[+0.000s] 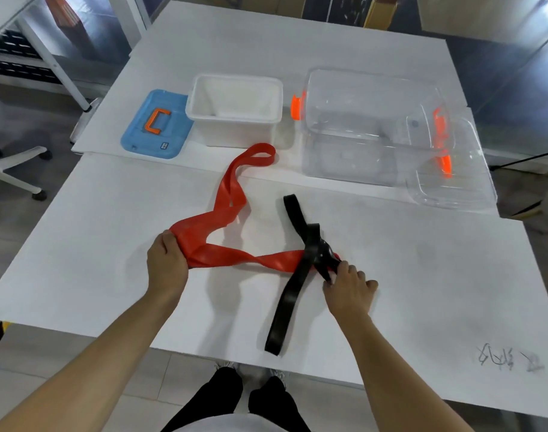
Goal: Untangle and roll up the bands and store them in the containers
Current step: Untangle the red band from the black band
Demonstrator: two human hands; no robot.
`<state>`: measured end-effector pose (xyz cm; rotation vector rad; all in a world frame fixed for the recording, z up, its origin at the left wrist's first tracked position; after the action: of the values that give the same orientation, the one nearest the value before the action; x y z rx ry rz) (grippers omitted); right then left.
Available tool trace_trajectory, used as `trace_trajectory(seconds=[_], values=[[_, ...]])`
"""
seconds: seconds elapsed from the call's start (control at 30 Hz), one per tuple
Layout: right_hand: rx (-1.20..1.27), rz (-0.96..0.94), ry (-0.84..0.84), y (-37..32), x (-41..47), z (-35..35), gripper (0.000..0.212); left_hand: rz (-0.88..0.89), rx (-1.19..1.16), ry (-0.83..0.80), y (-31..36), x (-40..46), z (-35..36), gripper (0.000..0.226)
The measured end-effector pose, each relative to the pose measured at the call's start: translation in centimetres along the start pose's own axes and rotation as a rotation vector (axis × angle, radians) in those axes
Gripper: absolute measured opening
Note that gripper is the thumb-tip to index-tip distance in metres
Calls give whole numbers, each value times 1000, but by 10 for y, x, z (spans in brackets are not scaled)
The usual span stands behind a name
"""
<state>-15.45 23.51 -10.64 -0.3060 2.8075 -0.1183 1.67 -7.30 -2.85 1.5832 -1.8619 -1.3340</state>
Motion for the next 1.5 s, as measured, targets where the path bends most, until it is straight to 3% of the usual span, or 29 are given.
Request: trace_trajectory(seconds=[0.1, 0.2, 0.27, 0.37, 0.43, 0.53, 0.7, 0.83, 0.93, 1.0, 1.17, 1.23, 1.4, 1.5], values=[[191, 160, 18, 24, 10, -5, 23, 3, 42, 48, -4, 5, -3, 45], [798, 413, -17, 45, 17, -8, 25, -77, 82, 117, -22, 19, -12, 51], [1135, 573, 51, 61, 18, -11, 23, -162, 98, 138, -45, 34, -18, 59], [1275, 713, 63, 76, 18, -7, 21, -294, 174, 132, -66, 40, -22, 57], [1256, 728, 32, 74, 18, -6, 29, -365, 198, 131, -71, 32, -21, 50], [968, 703, 35, 69, 15, -13, 50, -348, 249, 60, -69, 22, -14, 42], [718, 264, 151, 23, 7, -31, 35, 221, 577, 24, -42, 6, 10, 41], [585, -28, -41, -26, -6, -13, 36, 576, 695, -224, -27, -13, 55, 33], [430, -61, -134, -46, -12, 7, 52, 736, 762, -486, -28, -29, 92, 38], [381, -40, -123, -52, -14, 17, 53, 760, 822, -622, -35, -33, 113, 45], [593, 106, -56, -34, -10, 25, 44, 698, 910, -794, -54, -32, 141, 52], [605, 118, -133, -25, -7, 30, 46, 631, 909, -783, -50, -39, 145, 50], [588, 55, -227, -16, -2, 35, 23, 474, 1107, -738, -62, -73, 152, 87], [592, 37, -241, -14, -3, 29, 11, 418, 1174, -660, -76, -77, 152, 75]])
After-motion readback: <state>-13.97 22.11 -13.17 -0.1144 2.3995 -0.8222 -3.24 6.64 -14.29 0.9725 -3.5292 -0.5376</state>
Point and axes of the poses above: each hand's wrist, its own x-axis towards the middle knuckle, its own z-axis out of the palm, y = z × x, the point moved 3 cm from there along x, towards the middle knuckle, and after that the axes turned 6 degrees about x, right-handed, at the moved point
